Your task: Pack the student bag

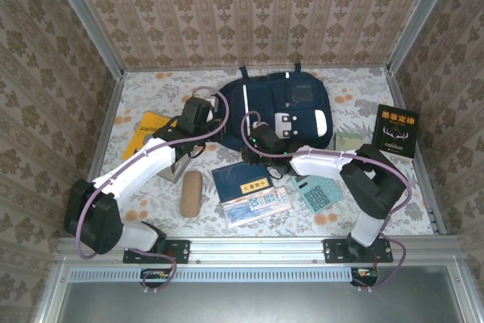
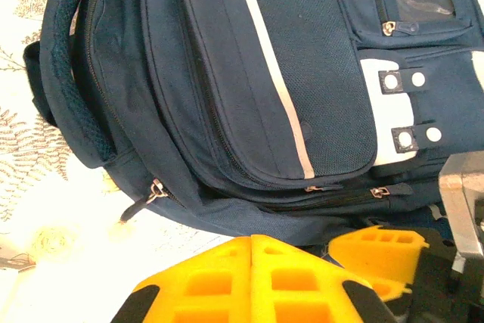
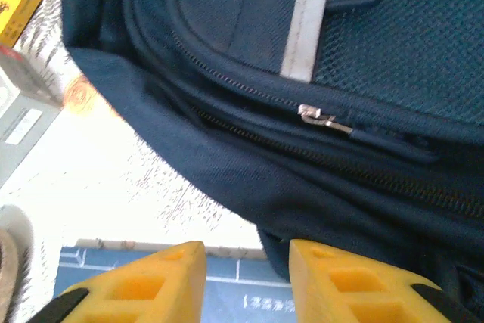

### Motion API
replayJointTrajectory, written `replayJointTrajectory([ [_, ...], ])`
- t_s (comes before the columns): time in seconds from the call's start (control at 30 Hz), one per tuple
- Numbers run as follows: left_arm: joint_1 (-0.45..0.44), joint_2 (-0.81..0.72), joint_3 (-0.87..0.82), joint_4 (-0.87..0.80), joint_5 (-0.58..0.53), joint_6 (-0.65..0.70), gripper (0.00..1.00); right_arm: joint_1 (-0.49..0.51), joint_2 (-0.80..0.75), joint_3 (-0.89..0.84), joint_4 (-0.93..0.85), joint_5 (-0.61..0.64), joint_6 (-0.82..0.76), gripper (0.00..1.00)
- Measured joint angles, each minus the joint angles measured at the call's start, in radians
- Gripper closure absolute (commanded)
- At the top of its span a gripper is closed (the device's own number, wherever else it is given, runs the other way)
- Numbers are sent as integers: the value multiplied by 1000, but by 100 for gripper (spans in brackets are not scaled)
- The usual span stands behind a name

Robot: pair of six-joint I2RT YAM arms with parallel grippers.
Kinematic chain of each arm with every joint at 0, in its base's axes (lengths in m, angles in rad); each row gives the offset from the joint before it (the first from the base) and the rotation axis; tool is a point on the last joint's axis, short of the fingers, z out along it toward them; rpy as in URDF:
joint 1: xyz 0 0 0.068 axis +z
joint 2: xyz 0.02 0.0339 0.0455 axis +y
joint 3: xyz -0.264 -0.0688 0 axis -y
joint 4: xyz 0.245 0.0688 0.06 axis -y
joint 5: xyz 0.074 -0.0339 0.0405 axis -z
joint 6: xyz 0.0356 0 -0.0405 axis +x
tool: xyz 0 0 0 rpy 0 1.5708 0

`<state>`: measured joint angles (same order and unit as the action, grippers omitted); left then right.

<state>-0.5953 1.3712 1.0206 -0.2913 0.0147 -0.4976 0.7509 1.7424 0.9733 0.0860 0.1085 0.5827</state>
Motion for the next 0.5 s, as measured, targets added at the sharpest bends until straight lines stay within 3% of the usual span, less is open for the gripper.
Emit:
replayJointTrajectory([
  [0.1,-5,0,0,3,0,-5,100,0,16,26,5,37,-6,83],
  [0.2,-6,0,0,0,-11,-8,100,0,26,45,19,56,-11,83],
  [0.23,-5,0,0,-4,-15,-8,96,0,26,45,21,60,-11,82],
  [0.3,8,2,0,-17,-13,-10,57,0,26,45,20,65,-16,78],
  [0.37,39,21,2,-24,7,-18,46,0,24,40,22,64,-24,76],
  [0.5,130,155,33,-22,88,-51,39,0,-10,3,19,57,-37,74],
])
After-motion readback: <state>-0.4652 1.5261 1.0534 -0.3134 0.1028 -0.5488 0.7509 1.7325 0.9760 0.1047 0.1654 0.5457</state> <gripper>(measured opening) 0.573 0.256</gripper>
